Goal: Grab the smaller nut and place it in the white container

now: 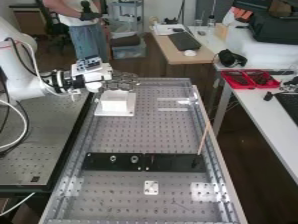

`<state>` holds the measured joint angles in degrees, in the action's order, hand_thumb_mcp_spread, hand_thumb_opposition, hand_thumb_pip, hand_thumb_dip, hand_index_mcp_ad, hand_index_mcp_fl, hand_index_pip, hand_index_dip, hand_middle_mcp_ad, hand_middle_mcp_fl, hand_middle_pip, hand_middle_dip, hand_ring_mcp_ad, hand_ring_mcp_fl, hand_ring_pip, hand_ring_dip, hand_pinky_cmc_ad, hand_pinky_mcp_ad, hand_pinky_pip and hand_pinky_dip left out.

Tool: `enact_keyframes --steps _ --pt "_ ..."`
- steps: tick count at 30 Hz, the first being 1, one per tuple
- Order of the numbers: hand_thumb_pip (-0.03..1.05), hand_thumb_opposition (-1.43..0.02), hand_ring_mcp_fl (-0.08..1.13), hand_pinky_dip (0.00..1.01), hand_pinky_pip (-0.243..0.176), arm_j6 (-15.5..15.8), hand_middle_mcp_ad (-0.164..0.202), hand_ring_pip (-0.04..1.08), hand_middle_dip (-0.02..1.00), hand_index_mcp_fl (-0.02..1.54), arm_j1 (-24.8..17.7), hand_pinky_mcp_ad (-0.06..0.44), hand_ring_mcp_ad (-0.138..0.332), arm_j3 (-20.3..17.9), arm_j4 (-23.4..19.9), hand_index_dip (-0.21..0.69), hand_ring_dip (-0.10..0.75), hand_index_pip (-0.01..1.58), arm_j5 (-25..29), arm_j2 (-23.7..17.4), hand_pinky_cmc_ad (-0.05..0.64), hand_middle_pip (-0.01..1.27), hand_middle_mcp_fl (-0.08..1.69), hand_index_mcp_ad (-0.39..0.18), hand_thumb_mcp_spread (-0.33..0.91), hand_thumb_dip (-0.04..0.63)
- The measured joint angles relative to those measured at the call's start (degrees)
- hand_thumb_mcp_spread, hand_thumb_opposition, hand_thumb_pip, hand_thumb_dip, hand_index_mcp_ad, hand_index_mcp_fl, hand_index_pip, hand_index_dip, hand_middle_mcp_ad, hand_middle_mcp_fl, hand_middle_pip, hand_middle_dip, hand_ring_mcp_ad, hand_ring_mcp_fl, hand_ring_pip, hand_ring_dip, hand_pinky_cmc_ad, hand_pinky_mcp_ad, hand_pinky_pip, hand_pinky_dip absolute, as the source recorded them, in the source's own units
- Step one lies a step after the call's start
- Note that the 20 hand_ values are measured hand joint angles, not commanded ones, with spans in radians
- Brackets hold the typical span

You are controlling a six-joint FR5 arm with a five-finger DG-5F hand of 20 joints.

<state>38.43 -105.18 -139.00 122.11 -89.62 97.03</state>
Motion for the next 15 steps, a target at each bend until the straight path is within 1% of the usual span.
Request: enact_keyframes --steps 7,15 --pt "0.68 -0.84 0.06 0.25 0.003 -0.26 0.012 0.09 0.21 0.51 -1.84 0.115 0.148 -0.41 -1.79 -0.051 0.08 1.51 1.73 1.97 0.312 0.13 0.14 -0.162 0.35 0.202" --pt "0.68 -0.84 0.06 0.25 0.0 -0.06 0.012 0.09 0.21 0.51 -2.04 0.115 0.148 -0.13 -1.91 -0.051 0.08 1.51 3.65 3.7 0.312 0.13 0.14 -0.162 0.35 0.202"
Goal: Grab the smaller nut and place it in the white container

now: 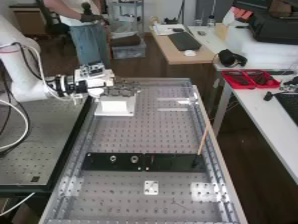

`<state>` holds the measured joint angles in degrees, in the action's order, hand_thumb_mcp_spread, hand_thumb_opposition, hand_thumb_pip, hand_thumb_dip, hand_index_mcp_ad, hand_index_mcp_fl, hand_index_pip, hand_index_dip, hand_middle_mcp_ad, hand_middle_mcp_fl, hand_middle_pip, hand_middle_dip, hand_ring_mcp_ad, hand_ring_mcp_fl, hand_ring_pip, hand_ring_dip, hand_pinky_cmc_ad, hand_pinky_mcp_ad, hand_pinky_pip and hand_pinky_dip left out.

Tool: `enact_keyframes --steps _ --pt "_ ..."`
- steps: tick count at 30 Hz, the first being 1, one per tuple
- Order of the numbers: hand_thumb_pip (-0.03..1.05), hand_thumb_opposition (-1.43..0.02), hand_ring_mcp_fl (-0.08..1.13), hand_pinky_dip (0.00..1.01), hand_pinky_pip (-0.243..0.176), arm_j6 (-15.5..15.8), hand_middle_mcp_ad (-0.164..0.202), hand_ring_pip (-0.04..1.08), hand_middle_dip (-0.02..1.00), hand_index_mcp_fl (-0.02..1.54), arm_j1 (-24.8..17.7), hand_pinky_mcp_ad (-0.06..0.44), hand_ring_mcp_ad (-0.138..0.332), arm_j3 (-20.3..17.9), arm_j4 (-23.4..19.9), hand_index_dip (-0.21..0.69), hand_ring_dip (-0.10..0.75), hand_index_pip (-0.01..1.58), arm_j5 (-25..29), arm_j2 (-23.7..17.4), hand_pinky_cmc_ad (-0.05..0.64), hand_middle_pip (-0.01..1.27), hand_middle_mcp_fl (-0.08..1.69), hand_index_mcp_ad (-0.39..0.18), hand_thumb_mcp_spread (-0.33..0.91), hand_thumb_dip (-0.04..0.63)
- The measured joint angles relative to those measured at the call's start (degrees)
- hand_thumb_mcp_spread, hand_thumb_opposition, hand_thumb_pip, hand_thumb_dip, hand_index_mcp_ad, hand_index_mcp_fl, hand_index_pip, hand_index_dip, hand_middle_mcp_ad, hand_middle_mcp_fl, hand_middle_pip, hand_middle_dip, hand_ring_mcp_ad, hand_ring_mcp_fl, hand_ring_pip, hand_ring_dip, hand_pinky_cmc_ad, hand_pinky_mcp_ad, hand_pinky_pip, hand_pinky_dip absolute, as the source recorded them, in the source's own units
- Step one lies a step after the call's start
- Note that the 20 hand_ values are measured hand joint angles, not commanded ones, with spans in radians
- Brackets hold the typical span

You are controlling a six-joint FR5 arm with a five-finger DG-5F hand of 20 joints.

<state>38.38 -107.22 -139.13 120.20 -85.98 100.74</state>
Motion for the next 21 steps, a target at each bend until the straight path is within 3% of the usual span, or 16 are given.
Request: enact_keyframes --steps 21 --pt "0.68 -0.84 0.06 0.25 0.003 -0.41 0.012 0.09 0.21 0.51 -0.31 0.115 0.148 0.12 0.4 -0.051 0.08 1.51 1.02 -0.36 0.312 0.13 0.14 -0.162 0.35 0.202"
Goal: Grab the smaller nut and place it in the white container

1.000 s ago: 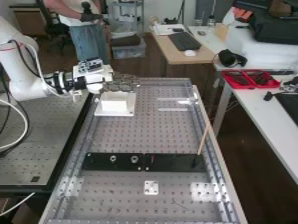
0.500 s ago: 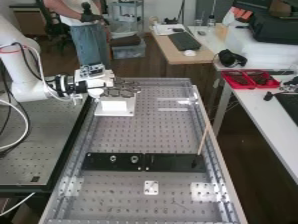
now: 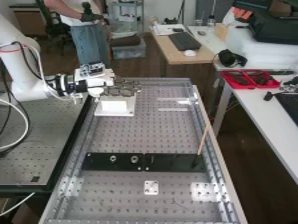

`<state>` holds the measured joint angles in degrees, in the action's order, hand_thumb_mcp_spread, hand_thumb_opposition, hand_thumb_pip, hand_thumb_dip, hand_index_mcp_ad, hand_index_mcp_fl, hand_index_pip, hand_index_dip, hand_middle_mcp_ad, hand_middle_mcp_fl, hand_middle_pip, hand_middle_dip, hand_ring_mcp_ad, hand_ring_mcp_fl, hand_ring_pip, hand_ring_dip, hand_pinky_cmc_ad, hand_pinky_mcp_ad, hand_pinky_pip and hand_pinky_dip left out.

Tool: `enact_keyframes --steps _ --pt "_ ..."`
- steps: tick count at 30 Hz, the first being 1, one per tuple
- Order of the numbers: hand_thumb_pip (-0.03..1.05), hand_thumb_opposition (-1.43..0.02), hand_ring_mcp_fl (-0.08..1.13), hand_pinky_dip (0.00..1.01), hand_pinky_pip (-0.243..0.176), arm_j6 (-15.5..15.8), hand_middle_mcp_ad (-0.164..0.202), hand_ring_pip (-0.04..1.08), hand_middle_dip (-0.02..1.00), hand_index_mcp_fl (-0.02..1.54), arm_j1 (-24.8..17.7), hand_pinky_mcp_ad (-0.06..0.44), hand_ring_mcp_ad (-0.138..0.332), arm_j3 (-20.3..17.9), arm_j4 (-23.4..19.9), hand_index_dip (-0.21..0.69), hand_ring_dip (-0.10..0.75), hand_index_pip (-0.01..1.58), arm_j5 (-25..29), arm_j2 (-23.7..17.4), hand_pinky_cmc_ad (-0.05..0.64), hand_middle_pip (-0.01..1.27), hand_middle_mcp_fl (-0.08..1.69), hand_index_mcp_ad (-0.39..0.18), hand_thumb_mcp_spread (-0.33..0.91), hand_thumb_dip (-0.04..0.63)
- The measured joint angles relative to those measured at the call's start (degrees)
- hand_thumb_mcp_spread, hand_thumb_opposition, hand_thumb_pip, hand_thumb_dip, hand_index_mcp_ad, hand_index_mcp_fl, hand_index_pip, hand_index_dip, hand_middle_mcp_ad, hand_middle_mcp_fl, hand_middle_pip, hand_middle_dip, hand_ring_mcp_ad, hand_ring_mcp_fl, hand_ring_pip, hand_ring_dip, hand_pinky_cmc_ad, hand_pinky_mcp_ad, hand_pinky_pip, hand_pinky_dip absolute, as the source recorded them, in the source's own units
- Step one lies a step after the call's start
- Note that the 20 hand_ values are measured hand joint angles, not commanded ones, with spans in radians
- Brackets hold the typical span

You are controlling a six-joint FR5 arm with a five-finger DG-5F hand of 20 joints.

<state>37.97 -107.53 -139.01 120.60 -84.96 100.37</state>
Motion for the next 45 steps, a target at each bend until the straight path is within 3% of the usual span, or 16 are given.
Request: enact_keyframes --steps 17,21,23,25,31,33,45 --pt "0.68 -0.84 0.06 0.25 0.003 -0.41 0.012 0.09 0.21 0.52 0.35 0.115 0.148 0.41 0.79 -0.056 0.08 1.51 -0.19 0.35 0.318 0.13 0.14 -0.162 0.35 0.202" --pt "0.68 -0.84 0.06 0.27 0.003 0.17 0.012 0.09 0.21 0.52 0.36 0.113 0.148 0.81 2.75 -0.056 0.08 1.51 -0.13 0.25 0.314 0.13 0.14 -0.162 0.35 0.202" --pt "0.7 -0.84 0.05 0.29 0.003 0.44 0.012 0.09 0.21 0.42 0.41 0.113 0.148 1.21 4.29 -0.056 0.079 1.52 0.18 0.21 0.314 0.12 0.13 -0.162 0.35 0.202" --pt "0.79 -0.84 0.04 0.35 0.0 0.5 0.012 0.1 0.2 0.27 0.51 0.113 0.15 1.41 4.93 -0.056 0.079 1.54 0.25 0.18 0.314 0.11 0.1 -0.164 0.35 0.202" --pt "0.91 -0.84 0.01 0.46 -0.012 0.42 0.01 0.12 0.2 0.11 0.6 0.113 0.15 1.23 5.04 -0.066 0.079 1.56 0.08 -0.12 0.314 0.11 0.02 -0.168 0.36 0.222" --pt "0.91 -0.84 0.01 0.48 -0.028 0.33 0.012 0.12 0.2 0.1 0.63 0.113 0.15 1.12 4.94 -0.077 0.079 1.55 0.09 -0.24 0.314 0.11 0.02 -0.168 0.34 0.222" --pt "0.91 -0.82 0.01 0.53 -0.033 0.31 0.012 0.13 0.2 0.08 0.75 0.115 0.152 0.58 4.48 -0.098 0.079 1.56 0.65 -0.97 0.314 0.11 0.02 -0.168 0.33 0.222"
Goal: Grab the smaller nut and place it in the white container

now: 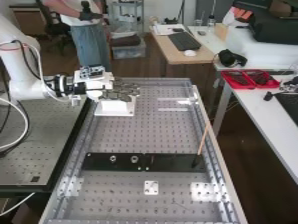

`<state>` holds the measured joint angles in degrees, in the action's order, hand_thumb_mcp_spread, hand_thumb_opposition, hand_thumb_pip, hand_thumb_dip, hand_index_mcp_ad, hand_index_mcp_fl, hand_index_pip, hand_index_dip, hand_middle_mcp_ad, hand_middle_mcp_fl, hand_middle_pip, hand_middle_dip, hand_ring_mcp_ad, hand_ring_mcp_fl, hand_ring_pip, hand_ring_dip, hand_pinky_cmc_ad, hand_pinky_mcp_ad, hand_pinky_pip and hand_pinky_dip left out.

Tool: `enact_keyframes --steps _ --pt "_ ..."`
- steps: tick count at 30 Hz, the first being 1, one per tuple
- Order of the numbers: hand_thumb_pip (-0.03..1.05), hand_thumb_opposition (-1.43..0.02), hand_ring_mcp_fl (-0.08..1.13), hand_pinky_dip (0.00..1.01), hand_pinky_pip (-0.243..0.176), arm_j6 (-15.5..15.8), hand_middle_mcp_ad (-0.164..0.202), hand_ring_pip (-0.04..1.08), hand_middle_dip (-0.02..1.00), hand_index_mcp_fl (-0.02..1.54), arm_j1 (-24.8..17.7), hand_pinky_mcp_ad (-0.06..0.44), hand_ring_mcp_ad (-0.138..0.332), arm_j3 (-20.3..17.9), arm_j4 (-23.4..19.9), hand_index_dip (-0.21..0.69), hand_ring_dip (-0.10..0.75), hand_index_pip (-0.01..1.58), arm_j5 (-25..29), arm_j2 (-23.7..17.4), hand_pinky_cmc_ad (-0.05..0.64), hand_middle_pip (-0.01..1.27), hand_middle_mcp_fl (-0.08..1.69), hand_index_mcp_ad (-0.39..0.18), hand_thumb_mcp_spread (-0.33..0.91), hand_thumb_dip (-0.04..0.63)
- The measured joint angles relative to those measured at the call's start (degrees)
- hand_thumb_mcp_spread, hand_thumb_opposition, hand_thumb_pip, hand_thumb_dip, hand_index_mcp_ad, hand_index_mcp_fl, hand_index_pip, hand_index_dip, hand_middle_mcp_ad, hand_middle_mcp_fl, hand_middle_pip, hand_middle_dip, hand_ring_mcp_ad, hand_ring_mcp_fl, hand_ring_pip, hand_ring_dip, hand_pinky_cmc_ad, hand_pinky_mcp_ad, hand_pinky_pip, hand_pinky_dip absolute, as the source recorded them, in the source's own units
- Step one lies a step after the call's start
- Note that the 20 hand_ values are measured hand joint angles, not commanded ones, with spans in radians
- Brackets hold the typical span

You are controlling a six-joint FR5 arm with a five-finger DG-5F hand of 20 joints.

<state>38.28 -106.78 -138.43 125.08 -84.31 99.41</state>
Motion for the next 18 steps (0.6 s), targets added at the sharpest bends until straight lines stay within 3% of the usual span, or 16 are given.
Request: enact_keyframes --steps 9,18 --pt "0.91 -0.82 0.01 0.54 -0.03 0.12 0.012 0.13 0.2 0.08 2.05 0.115 0.152 1.1 2.1 -0.099 0.079 1.56 2.05 -4.41 0.314 0.11 0.02 -0.168 0.32 0.22" --pt "0.91 -0.82 0.01 0.54 -0.04 1.08 0.01 0.13 0.2 0.02 6.47 0.115 0.152 5.05 10.35 -0.103 0.079 1.56 3.63 -11.52 0.314 0.11 0.02 -0.168 0.29 0.22"
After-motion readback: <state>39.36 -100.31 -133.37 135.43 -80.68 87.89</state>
